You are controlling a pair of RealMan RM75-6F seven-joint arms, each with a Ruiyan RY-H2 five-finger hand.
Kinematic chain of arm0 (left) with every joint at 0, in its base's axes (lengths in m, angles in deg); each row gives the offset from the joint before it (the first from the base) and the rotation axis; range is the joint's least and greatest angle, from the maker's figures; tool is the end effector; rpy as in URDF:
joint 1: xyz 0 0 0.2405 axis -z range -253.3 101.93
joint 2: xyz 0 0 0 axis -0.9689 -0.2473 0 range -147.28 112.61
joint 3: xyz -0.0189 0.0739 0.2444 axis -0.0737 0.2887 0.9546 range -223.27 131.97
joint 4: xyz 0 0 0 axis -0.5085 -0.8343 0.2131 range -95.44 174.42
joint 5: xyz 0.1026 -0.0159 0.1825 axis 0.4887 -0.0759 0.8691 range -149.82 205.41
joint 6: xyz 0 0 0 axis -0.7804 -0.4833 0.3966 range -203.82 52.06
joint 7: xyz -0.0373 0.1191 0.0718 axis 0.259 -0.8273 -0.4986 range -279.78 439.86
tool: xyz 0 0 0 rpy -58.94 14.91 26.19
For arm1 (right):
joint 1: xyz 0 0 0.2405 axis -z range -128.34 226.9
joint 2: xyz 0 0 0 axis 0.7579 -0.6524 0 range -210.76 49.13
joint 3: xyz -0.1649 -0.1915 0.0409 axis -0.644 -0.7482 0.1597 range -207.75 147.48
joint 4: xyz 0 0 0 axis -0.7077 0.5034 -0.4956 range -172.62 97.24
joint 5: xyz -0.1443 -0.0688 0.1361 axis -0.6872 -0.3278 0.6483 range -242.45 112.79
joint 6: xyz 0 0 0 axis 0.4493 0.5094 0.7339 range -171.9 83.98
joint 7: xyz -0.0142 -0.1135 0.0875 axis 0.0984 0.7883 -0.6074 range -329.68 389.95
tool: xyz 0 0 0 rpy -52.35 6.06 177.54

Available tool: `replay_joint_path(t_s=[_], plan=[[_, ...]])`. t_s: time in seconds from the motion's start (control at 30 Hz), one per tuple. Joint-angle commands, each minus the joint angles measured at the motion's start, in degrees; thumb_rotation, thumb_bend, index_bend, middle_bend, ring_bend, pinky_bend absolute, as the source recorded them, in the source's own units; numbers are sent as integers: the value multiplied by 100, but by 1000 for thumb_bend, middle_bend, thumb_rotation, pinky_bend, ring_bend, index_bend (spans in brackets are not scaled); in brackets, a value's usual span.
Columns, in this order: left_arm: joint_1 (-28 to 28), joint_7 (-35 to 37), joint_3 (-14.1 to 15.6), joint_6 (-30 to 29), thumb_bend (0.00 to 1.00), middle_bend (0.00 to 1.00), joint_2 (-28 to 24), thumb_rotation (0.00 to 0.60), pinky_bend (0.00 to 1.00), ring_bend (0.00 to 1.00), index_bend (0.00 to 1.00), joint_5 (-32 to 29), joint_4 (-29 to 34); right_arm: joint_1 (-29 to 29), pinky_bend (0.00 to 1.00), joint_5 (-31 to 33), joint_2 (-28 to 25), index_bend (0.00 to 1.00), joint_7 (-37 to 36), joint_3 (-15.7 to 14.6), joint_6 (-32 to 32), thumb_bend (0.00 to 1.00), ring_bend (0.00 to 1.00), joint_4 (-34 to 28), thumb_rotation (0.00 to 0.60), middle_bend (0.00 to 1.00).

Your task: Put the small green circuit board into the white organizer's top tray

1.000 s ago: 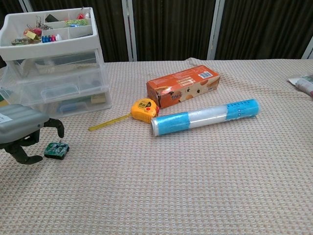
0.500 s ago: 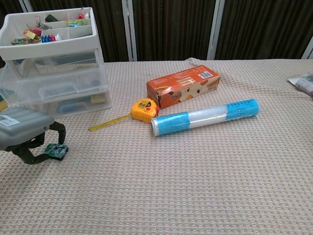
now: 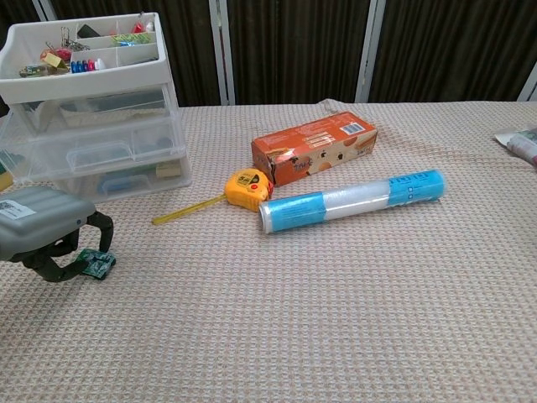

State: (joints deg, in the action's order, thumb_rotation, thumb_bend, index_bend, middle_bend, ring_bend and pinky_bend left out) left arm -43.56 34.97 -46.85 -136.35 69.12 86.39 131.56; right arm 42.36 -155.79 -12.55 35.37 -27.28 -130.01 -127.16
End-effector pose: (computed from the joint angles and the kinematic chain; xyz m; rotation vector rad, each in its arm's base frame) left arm -0.2177 0.2699 -0.0205 -1.9392 -0.7792 -0.4794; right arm -0.2952 -0.1913 0.1379 1.4873 -0.7756 0.9372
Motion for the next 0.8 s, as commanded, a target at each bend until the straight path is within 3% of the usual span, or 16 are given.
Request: replay_joint_path(t_s=[0.03,0.3,0.8], plan=[[-4,59,31,-19,476,999,-10,600,727,937,528,65,35,1,0,-2,1,36,1,1,-5,0,0,3,600,0],[-41,275,169,-80,482,1000,-99,600,727,938,616,384,163,0,0,2,6,36,9,3,-4,0,0,8,600,0],[-62,507,275,-297,500,1000,-443,600,727,938,629,1055,663,0,0,-16,14,36,41,0,-14,0,0,28,600,0]])
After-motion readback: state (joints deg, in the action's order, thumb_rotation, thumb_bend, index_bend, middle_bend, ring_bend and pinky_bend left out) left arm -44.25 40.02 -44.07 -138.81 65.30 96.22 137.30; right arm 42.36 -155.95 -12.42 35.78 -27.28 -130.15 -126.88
